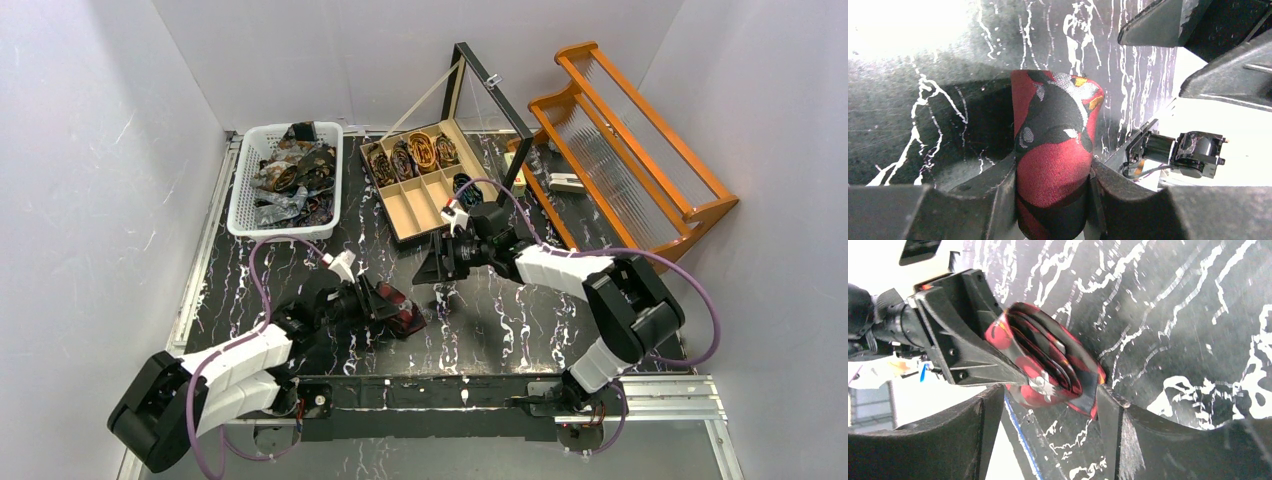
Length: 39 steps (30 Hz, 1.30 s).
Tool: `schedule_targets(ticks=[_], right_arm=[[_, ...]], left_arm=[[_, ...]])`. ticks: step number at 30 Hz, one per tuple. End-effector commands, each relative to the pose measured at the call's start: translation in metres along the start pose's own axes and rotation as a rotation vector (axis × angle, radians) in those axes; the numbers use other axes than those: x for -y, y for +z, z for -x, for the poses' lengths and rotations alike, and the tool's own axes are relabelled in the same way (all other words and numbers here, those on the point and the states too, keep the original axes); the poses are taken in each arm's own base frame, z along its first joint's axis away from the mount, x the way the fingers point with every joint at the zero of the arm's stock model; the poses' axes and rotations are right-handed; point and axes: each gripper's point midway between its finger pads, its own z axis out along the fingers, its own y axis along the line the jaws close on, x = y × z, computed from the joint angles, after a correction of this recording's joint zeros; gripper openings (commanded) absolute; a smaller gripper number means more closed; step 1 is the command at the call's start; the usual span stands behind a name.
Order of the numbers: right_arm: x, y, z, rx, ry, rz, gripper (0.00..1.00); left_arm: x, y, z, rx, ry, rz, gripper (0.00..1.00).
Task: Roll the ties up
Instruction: Pick up the tie at the center of the board, then place the tie in the storage box.
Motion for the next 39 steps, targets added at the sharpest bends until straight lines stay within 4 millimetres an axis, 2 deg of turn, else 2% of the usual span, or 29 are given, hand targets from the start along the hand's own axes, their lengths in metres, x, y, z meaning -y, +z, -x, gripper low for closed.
schedule_targets(ticks=[1, 3, 6, 9, 10, 12, 16, 20, 24, 39], right_arm=[[-0.027, -0.008, 0.013, 0.060, -0.242, 0.137, 0.77], [-0.035, -0.007, 0.011, 0.039, -0.265, 0.193, 0.78], [-0.041, -0.005, 0.011, -0.010, -0.268, 0.249, 0.78], [-0.058, -0.013, 0.009, -0.022, -0.287, 0.357, 0.79], [-0.064, -0.016, 0.010, -0.018, -0.300, 0.386, 0.81], [-0.071, -0.022, 0.009, -0.019, -0.321, 0.422, 0.95], [-0.079, -0.035, 0.010, -0.017, -0.329, 0.468, 0.99], [-0.083, -0.047, 0.015, 0.002, -0.343, 0.478, 0.99], [-0.089, -0.051, 0.011, -0.038, -0.331, 0.519, 0.99], [-0.087, -0.055, -0.008, -0.147, -0.211, 0.568, 0.99]], left_arm=[[0.027, -0.006, 0.007, -0.022, 0.098, -0.068, 0.00], [0.029, -0.008, 0.005, -0.045, 0.119, -0.066, 0.00], [0.048, -0.014, 0.006, -0.068, 0.151, -0.124, 0.00], [0.062, -0.022, 0.010, -0.071, 0.189, -0.148, 0.00], [0.067, -0.025, 0.010, -0.079, 0.199, -0.162, 0.00], [0.077, -0.031, 0.008, -0.096, 0.211, -0.198, 0.00], [0.093, -0.040, 0.005, -0.130, 0.228, -0.245, 0.00], [0.111, -0.052, 0.004, -0.145, 0.248, -0.308, 0.00], [0.125, -0.061, 0.009, -0.134, 0.280, -0.342, 0.00], [0.147, -0.068, 0.017, -0.120, 0.341, -0.397, 0.00]])
